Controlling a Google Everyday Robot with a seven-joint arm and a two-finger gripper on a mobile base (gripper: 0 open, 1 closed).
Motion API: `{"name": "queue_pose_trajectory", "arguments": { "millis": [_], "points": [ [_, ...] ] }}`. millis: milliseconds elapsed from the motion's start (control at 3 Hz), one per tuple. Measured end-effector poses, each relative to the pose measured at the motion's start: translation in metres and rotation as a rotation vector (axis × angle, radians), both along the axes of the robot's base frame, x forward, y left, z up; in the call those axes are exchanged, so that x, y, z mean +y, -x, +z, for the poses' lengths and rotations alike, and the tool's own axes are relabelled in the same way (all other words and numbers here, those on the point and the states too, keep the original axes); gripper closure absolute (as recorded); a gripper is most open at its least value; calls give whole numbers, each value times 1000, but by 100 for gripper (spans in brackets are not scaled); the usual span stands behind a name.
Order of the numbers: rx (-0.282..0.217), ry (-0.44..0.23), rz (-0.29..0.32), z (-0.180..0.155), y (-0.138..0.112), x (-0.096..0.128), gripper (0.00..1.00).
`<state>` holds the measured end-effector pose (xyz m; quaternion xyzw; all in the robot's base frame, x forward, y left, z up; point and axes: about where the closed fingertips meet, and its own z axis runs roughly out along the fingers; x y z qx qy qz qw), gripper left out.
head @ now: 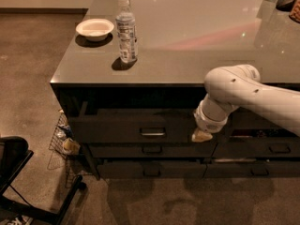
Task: Open top drawer
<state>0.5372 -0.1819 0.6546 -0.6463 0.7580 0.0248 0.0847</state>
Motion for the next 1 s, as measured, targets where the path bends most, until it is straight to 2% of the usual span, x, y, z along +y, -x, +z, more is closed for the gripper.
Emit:
{"name": "queue_pose_trajectory", "arguments": {
  "millis": [333,667,1000],
  "points": [
    [0,0,0,3,0,0,88],
    [0,0,0,8,0,0,100],
    [0,0,0,8,0,0,100]
  ]
}}
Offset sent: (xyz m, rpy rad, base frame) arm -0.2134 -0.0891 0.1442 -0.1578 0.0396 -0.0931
